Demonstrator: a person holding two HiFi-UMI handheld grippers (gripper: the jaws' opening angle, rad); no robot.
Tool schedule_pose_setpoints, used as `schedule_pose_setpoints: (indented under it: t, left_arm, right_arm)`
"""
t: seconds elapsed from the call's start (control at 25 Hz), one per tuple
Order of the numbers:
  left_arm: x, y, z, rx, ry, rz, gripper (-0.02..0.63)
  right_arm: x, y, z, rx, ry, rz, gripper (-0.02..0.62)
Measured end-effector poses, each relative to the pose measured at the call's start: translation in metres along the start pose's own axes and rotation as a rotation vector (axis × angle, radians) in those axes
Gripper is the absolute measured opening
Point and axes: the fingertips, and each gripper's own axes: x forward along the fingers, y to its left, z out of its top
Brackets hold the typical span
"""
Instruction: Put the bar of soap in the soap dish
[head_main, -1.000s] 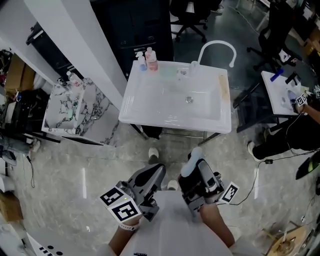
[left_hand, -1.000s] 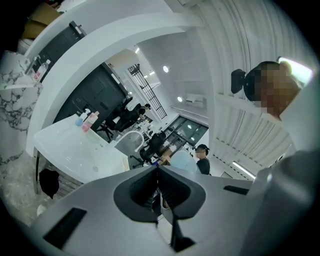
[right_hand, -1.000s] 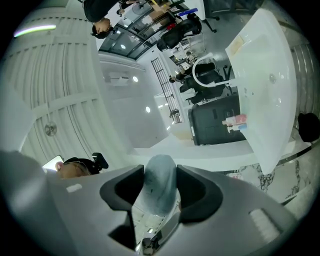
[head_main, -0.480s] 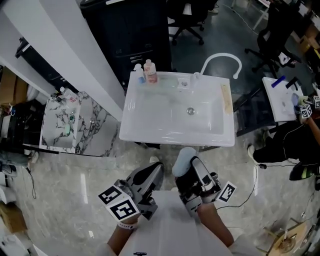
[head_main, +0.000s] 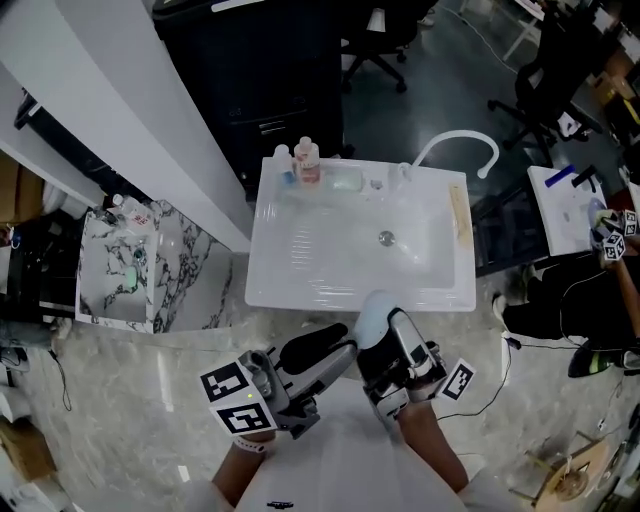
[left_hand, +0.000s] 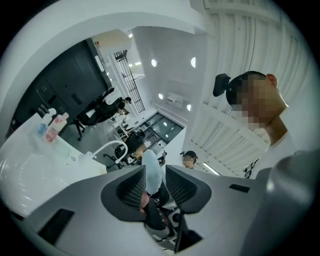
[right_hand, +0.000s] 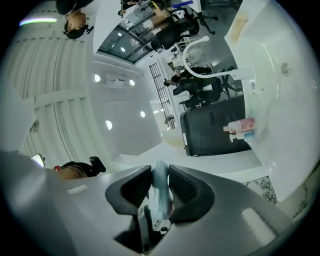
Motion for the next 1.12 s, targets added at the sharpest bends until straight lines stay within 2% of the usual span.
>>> schedule_pose_setpoints:
  t: [0.2, 0.48, 0.64, 0.92, 1.12]
  left_arm:
    - [0.006, 0.020, 0.018, -0.003, 0.056, -0.040, 0.129]
    - [0.002, 0.053, 0.041, -0.013, 0.083, -0.023, 0.118]
    - [-0.003, 0.066, 0.052, -0.013, 0.080, -0.044, 0.117]
    - [0.000, 0.086, 0.069, -0.132, 0.016, -0.094, 0.115]
    - [0.014, 0.103, 0.074, -0.210, -0.008, -0.095, 0.115]
  right_arm:
    - [0.026, -0.015, 0.000, -0.002, -0.025, 0.006, 0.121]
    - [0.056, -0.036, -0.005, -0.026, -0.047, -0.002, 0.120]
    - [0.070, -0.044, -0.007, -0.054, -0.054, -0.003, 0.120]
    - [0.086, -0.055, 0.001, -0.106, -0.063, -0.041, 0.121]
    - [0.090, -0.060, 0.022, -0.112, -0.085, -0.070, 0.142]
